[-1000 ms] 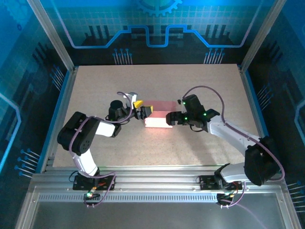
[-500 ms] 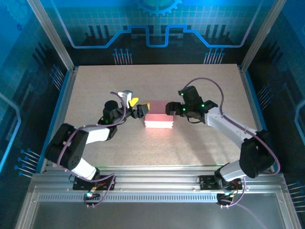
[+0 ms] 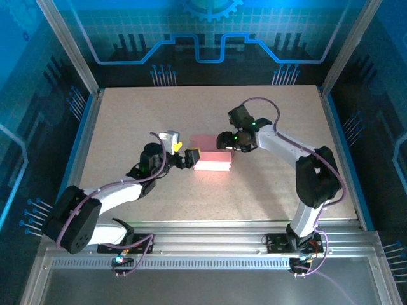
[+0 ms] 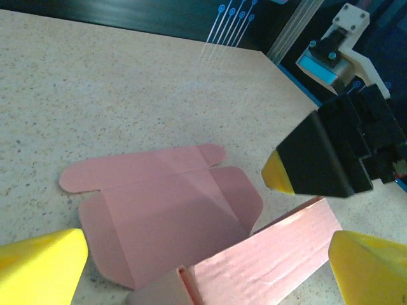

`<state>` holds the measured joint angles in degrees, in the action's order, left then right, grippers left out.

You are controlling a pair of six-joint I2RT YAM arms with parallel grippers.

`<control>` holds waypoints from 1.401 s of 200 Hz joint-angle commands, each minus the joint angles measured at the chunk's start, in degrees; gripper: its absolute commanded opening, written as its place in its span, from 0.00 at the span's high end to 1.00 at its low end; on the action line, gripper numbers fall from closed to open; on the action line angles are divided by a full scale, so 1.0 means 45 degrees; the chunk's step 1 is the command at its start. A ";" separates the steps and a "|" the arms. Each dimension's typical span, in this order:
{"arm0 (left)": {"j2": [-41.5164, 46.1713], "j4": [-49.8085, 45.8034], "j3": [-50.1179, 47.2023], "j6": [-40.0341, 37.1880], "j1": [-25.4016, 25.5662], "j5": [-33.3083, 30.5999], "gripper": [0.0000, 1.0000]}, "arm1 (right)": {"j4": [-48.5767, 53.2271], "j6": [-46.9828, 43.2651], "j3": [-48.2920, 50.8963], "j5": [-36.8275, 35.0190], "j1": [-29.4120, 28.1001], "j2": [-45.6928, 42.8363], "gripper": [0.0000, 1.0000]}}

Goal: Fold the paper box

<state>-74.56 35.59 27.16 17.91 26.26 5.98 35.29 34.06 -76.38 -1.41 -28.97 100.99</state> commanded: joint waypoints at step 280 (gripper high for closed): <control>0.2695 -0.3555 -0.0660 0.1082 0.1845 -0.3981 0.01 | -0.2516 0.2224 0.3310 -0.6453 -0.3678 0.0133 0.65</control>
<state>-60.69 17.43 21.30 25.12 34.46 -9.93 26.11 44.53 -59.07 -27.86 -47.40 100.31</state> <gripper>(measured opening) 0.988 0.371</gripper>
